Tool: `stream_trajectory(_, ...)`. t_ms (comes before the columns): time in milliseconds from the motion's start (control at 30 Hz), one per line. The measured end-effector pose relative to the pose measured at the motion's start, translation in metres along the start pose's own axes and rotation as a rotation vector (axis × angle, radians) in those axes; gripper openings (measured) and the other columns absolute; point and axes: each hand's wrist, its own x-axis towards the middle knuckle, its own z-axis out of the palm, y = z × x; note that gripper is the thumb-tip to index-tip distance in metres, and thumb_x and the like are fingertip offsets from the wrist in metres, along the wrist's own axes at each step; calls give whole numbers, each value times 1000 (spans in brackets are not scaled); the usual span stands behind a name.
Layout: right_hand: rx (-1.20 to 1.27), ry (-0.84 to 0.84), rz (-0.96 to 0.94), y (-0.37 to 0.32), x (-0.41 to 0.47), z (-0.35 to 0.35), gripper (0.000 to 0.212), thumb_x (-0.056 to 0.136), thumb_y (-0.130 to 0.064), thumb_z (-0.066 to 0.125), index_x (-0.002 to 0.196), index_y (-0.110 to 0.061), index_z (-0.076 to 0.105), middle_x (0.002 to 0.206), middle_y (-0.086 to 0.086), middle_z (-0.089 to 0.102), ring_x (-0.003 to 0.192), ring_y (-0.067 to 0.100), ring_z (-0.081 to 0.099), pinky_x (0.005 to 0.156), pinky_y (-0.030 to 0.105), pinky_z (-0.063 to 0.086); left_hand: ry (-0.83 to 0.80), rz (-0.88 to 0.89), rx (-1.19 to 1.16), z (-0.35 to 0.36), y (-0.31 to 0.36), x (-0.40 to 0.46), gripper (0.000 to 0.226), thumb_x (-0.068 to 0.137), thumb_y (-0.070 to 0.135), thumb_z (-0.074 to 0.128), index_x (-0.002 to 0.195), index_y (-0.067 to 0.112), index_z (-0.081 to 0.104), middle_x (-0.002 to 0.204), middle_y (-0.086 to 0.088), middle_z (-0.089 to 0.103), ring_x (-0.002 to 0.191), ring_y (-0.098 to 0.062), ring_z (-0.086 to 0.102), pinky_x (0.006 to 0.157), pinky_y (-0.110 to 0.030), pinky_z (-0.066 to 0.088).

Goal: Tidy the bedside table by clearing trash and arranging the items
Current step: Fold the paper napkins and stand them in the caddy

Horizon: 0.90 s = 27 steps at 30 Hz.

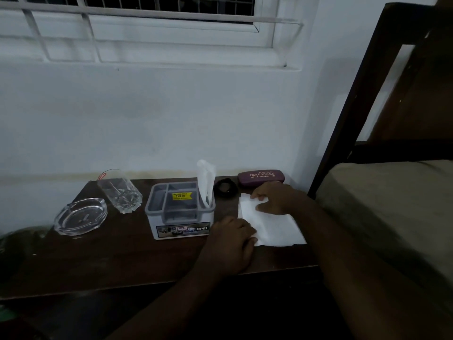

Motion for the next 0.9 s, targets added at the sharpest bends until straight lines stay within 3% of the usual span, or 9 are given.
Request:
stream_trajectory(367,-5,-16,0,-5,1,-1,16,83,-26,68,95,-29,59,110,-6,60,102,15,56,93,35,46,-22,-20,4,0,2,-2,35,91,40,49,118,28,68,121,10,66,113,-13,53,92,-35,42)
stream_trajectory(500,-3,-28,8,-11,-4,-3,32,83,-23,68,113,-26,58,101,-9,57,92,13,54,84,30,44,-32,-15,8,-1,2,-3,36,92,41,48,120,28,67,122,9,65,114,-13,53,93,-36,42)
stream_trajectory(600,-56,-51,23,-13,-5,-3,45,84,-29,66,128,-23,55,120,-4,58,97,12,50,95,35,44,-33,-19,9,-1,1,-3,36,92,42,47,120,28,66,122,9,65,114,-13,52,94,-36,42)
stream_trajectory(767,-63,-50,26,-12,-6,-6,45,84,-32,67,126,-20,58,130,-1,54,116,17,49,102,37,41,-28,-10,14,0,2,-3,36,92,41,46,119,28,66,122,9,65,113,-14,52,92,-37,42)
stream_trajectory(833,-36,-51,24,-12,-9,-10,39,82,-31,68,119,-23,59,125,-4,56,115,17,50,102,37,39,-26,-6,13,0,2,-3,36,92,40,47,119,27,66,122,8,65,113,-15,52,91,-36,40)
stream_trajectory(900,-17,-66,15,-11,-14,-16,31,81,-27,71,108,-28,58,109,-8,55,104,14,51,93,32,39,-20,-2,12,0,2,-4,36,92,40,47,119,27,67,122,8,65,113,-15,52,91,-36,39)
